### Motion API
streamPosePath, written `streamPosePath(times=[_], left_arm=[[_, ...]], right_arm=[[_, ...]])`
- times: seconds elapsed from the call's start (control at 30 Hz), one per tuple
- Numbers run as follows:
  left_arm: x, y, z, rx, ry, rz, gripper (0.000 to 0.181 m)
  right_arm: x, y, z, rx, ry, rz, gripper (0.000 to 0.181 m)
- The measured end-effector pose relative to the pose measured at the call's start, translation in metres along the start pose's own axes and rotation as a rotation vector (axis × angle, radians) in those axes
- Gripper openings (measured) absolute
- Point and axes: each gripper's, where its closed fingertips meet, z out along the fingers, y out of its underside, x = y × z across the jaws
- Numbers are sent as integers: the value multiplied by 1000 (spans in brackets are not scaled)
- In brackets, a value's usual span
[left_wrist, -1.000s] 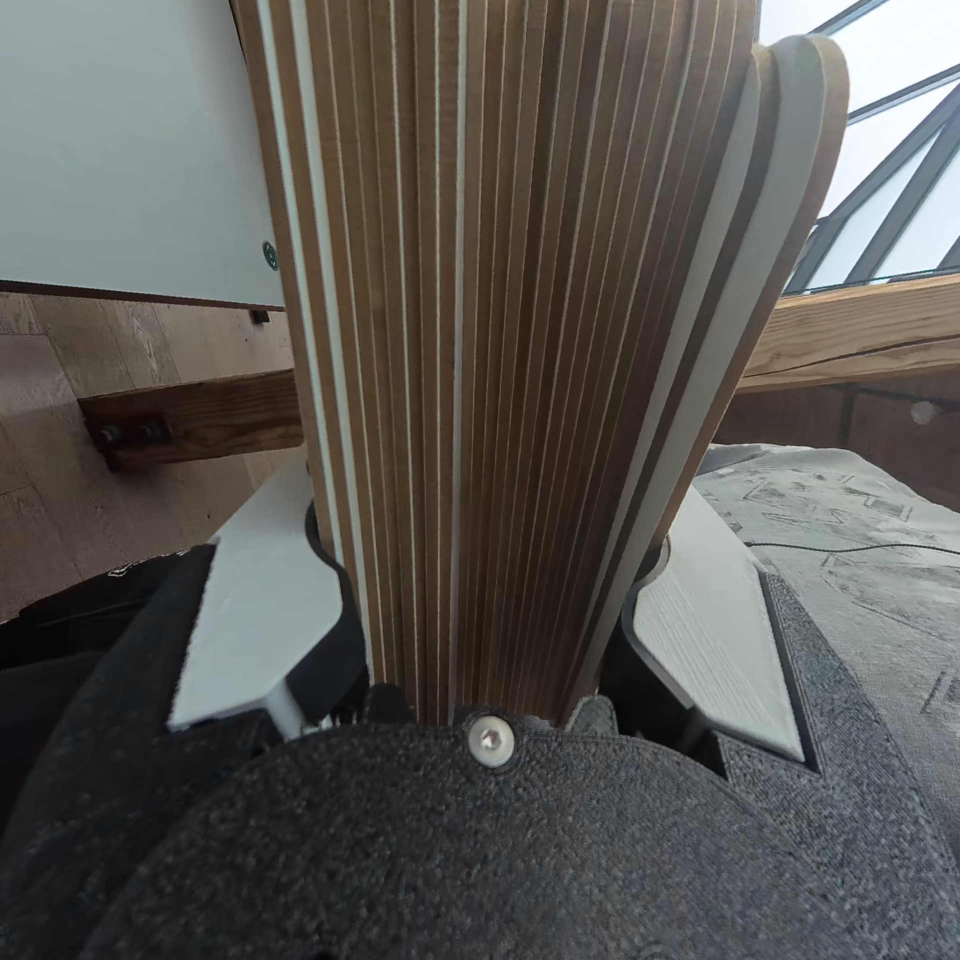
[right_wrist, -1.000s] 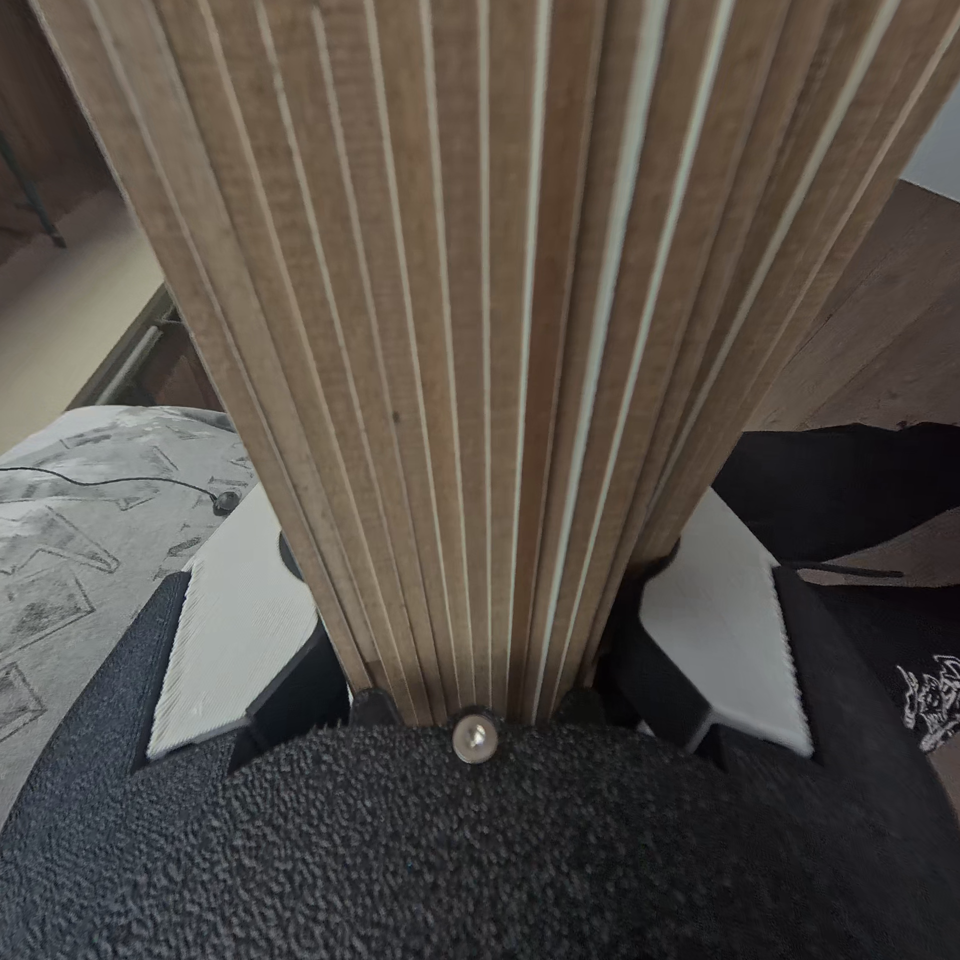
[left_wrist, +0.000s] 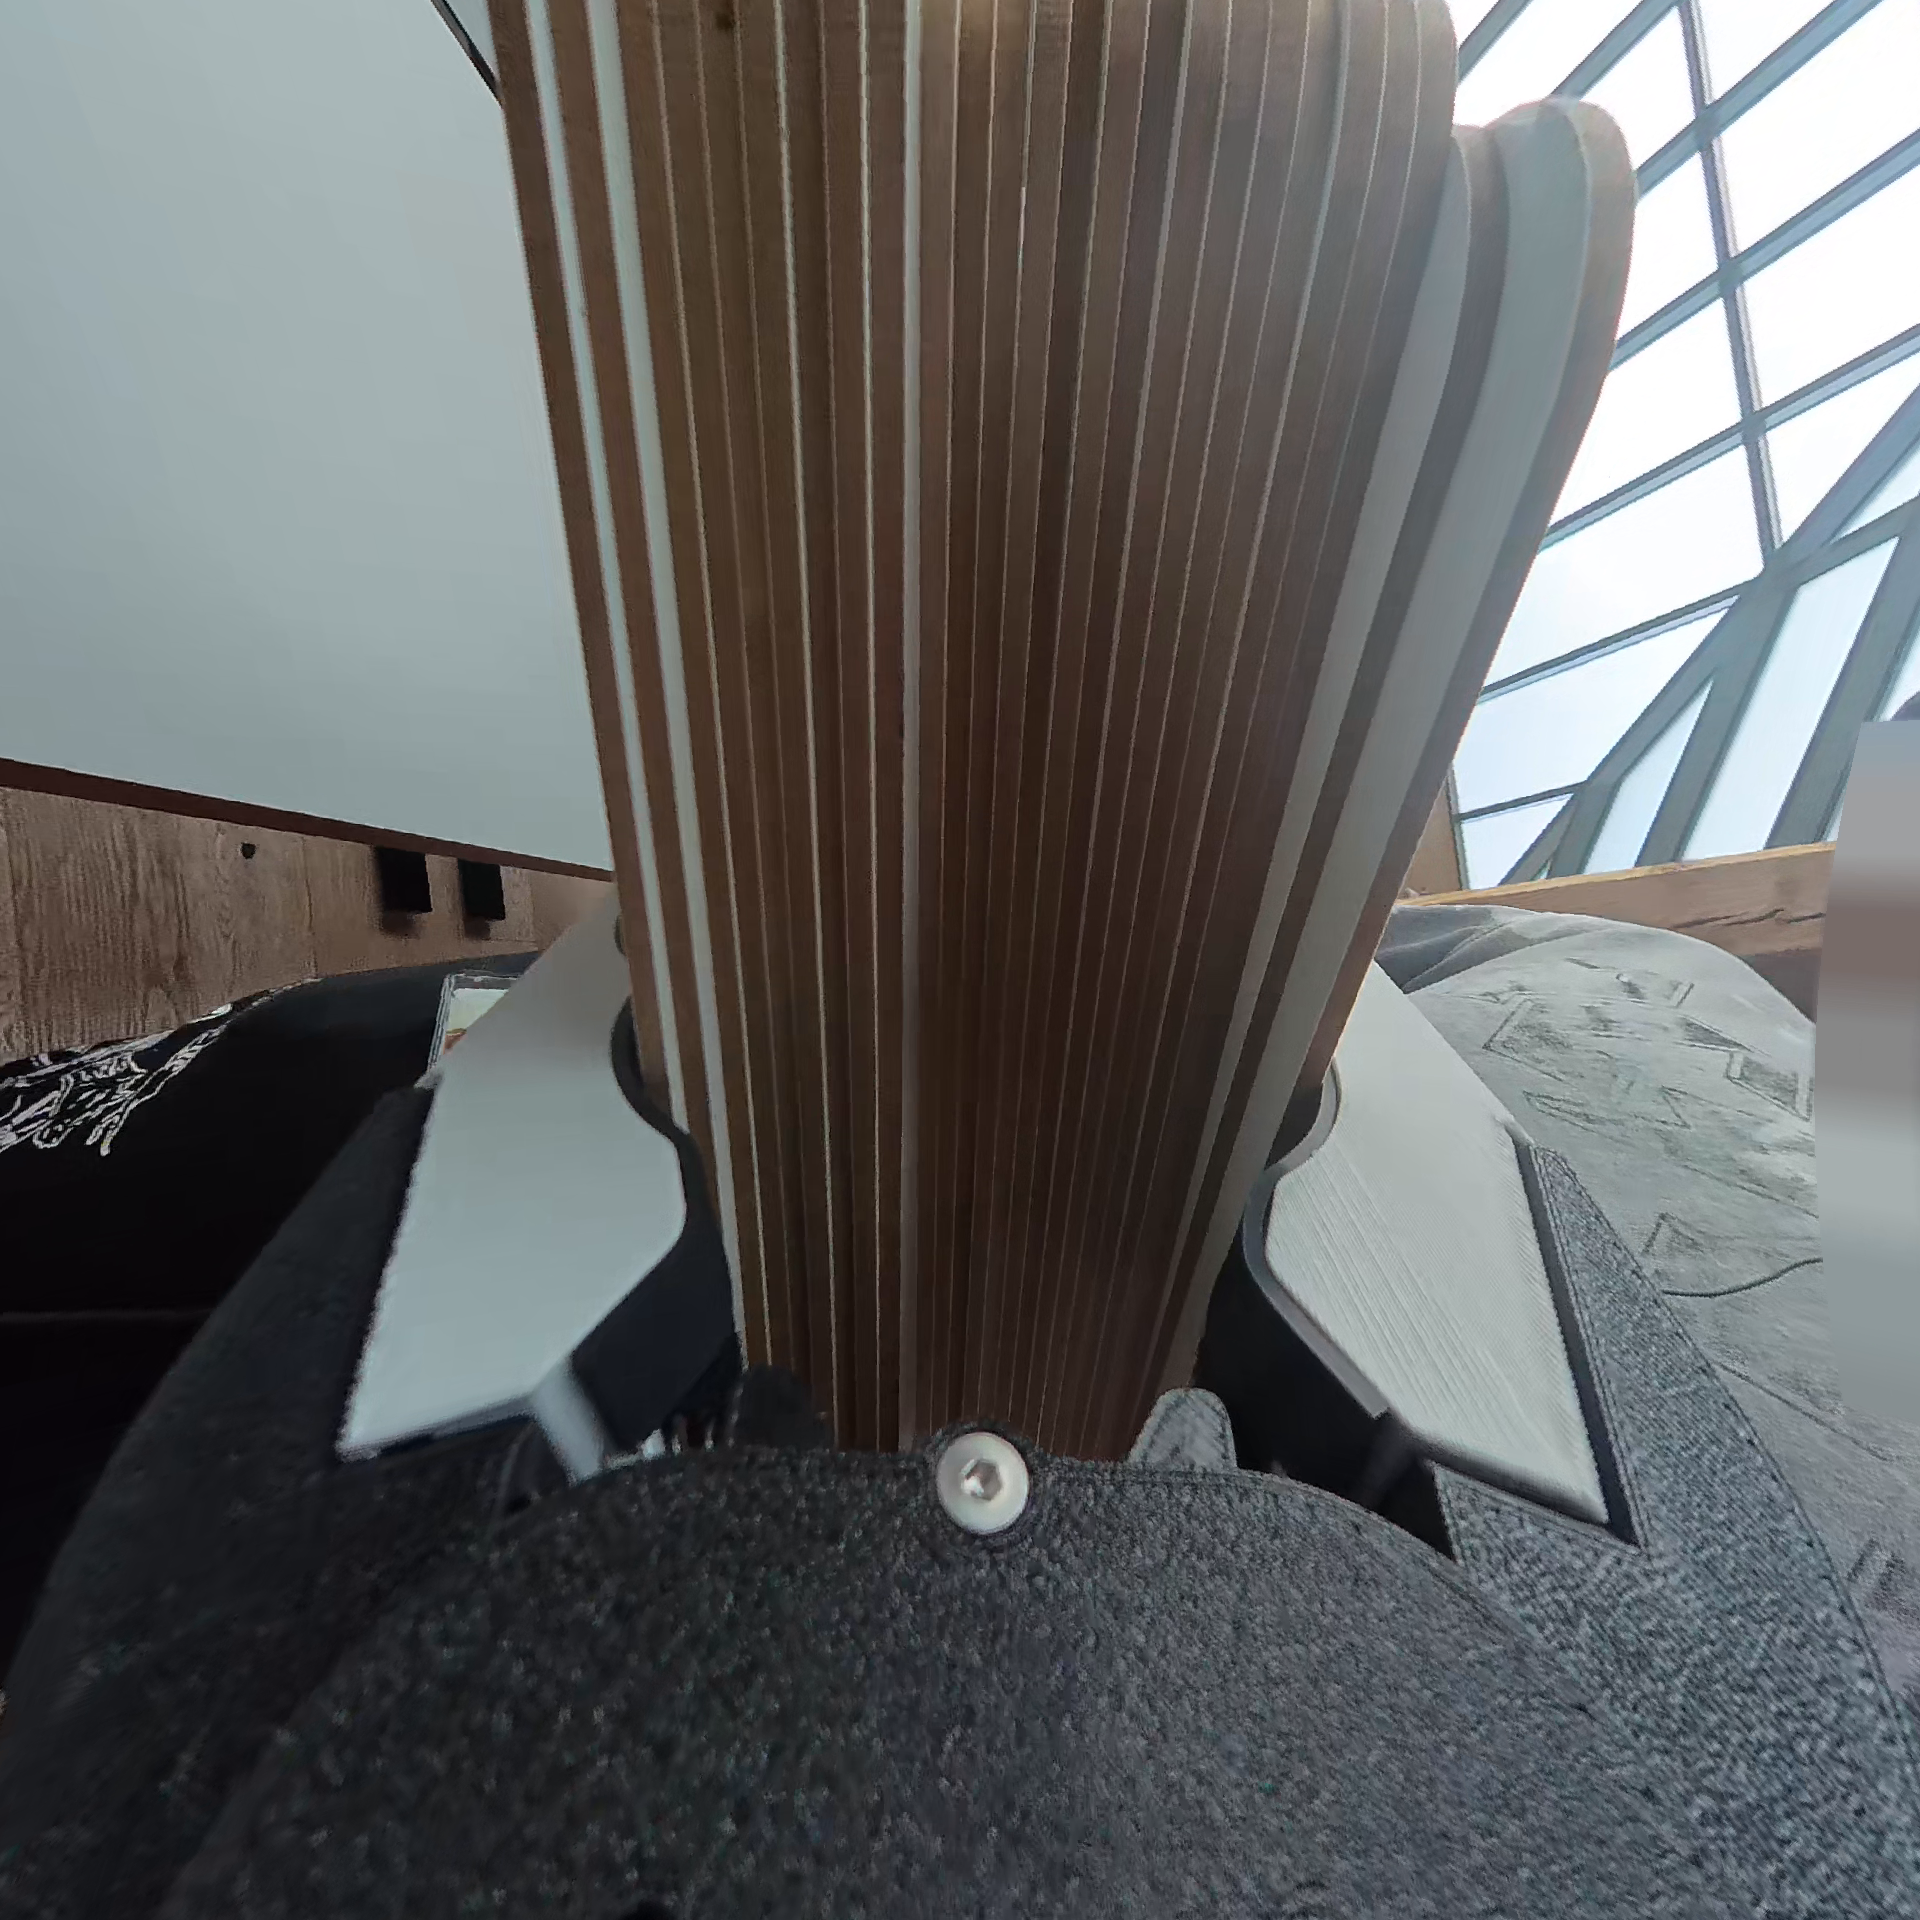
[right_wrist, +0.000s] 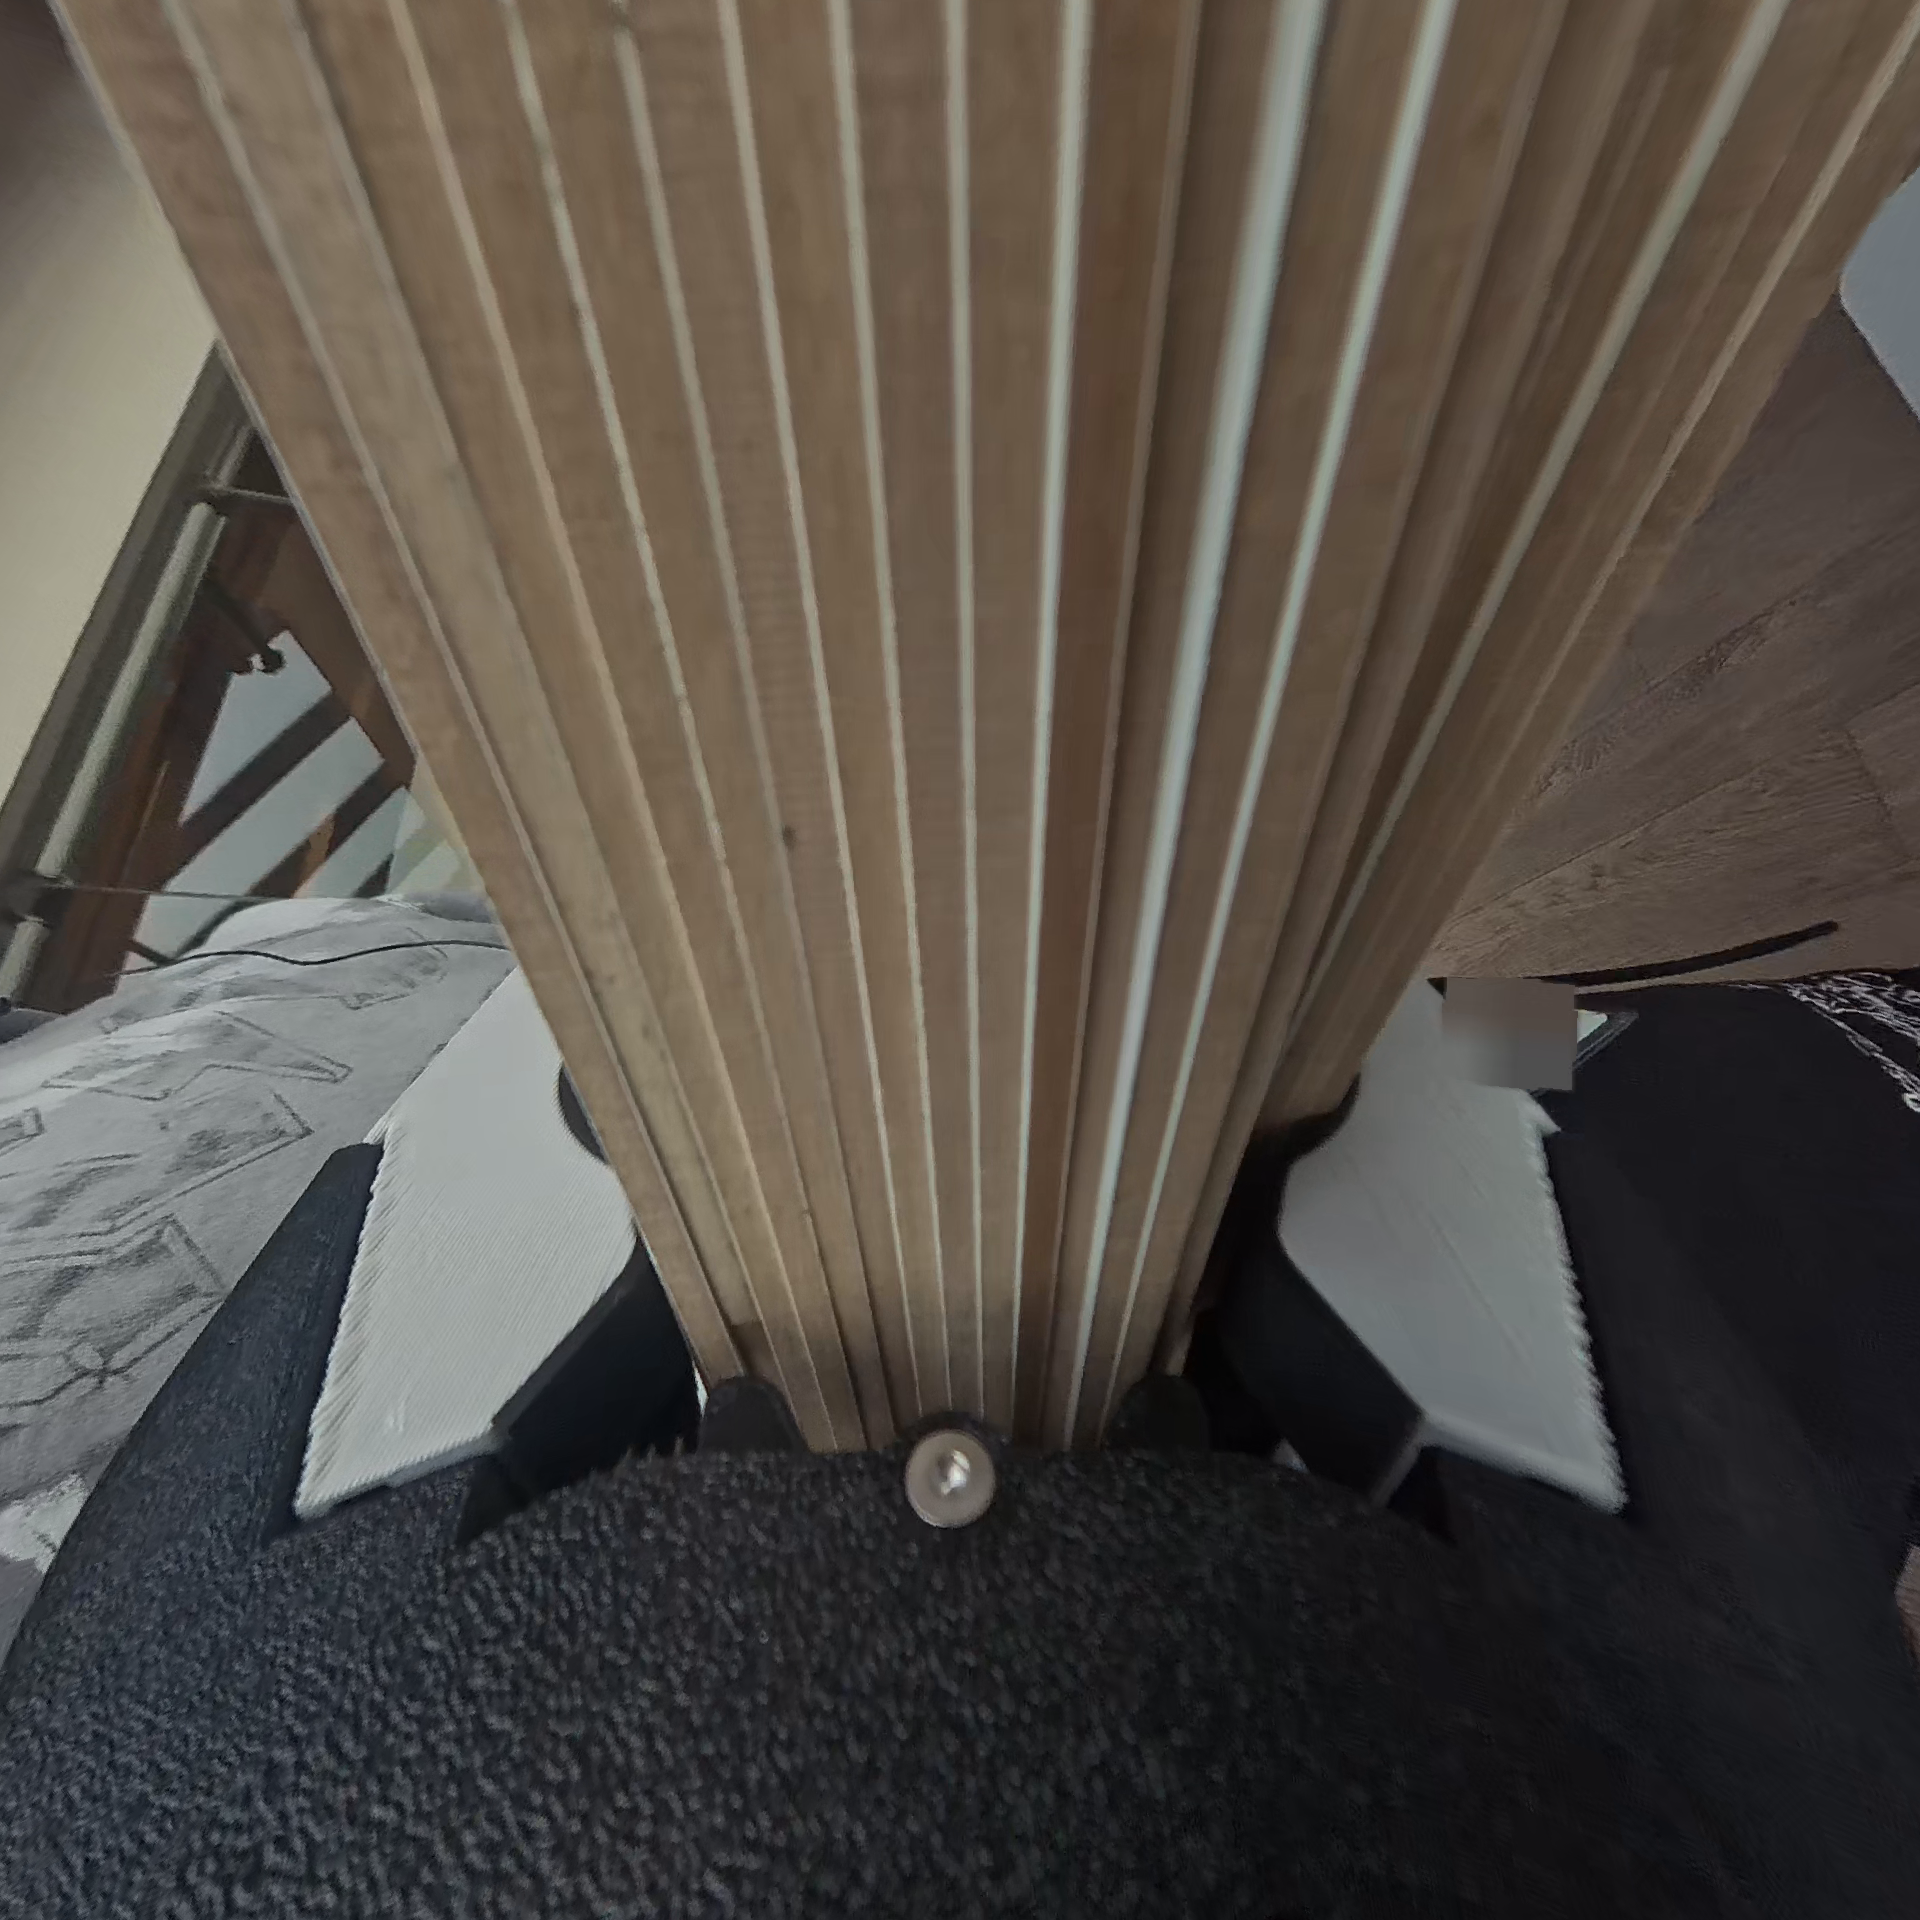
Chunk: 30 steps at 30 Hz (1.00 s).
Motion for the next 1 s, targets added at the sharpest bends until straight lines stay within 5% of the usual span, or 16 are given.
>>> streamPosePath(times=[0.53,0.8,1.0], left_arm=[[-28,-233,-283,208,-47,31,117],[-59,-321,-493,210,-49,39,116],[-55,-379,-669,204,-88,18,118]], right_arm=[[-10,-283,265,-213,-42,-63,129],[-13,-375,468,-190,-42,-62,129],[-46,-434,637,-177,-82,-32,127]])
